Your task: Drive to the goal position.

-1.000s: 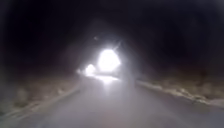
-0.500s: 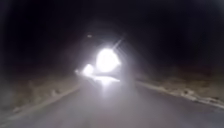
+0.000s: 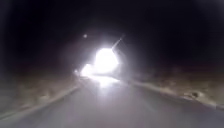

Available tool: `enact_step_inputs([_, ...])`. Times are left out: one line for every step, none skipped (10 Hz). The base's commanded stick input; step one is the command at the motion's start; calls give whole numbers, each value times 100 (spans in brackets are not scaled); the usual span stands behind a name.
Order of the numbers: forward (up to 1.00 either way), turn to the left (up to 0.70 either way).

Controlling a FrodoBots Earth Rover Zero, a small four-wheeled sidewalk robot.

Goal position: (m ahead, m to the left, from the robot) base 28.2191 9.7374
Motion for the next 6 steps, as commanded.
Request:
enact_step_inputs([100,10])
enact_step_inputs([100,10])
enact_step_inputs([100,10])
enact_step_inputs([100,10])
enact_step_inputs([100,10])
enact_step_inputs([100,10])
